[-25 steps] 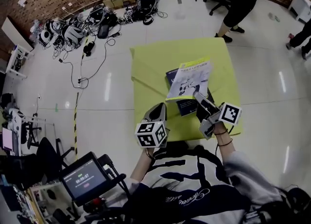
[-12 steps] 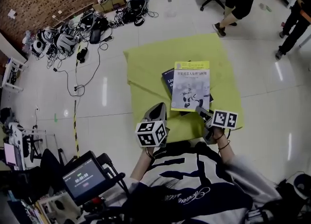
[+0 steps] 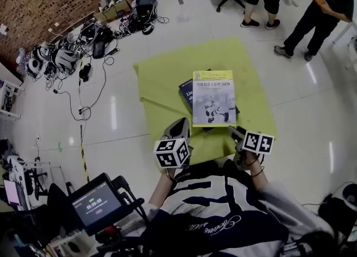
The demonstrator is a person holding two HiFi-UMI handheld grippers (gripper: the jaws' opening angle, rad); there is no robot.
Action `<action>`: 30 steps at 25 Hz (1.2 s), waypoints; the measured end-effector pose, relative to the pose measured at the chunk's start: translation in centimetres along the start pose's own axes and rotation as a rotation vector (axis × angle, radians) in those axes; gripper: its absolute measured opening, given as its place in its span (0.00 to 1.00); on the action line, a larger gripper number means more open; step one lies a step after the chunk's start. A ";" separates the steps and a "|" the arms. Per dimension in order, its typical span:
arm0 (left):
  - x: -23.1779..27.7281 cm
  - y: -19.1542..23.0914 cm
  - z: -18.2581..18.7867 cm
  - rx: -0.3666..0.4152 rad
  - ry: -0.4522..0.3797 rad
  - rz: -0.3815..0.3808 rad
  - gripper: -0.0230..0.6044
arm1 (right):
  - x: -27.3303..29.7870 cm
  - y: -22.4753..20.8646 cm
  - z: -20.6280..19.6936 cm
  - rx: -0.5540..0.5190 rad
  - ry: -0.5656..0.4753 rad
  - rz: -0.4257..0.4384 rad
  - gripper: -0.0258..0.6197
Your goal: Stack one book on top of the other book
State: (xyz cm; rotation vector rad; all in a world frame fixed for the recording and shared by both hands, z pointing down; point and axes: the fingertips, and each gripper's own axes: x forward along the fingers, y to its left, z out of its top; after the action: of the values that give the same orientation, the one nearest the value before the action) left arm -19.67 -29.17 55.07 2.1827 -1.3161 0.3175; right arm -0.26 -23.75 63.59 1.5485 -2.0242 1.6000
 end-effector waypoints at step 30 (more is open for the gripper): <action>-11.2 -15.3 -10.6 0.060 0.018 -0.090 0.04 | -17.9 3.4 -9.9 -0.215 -0.155 0.161 0.04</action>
State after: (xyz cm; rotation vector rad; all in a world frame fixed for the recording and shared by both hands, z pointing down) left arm -10.96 -9.39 53.11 2.2755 -1.2095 0.3443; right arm 0.94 -5.25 54.37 1.5058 -2.3684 1.2914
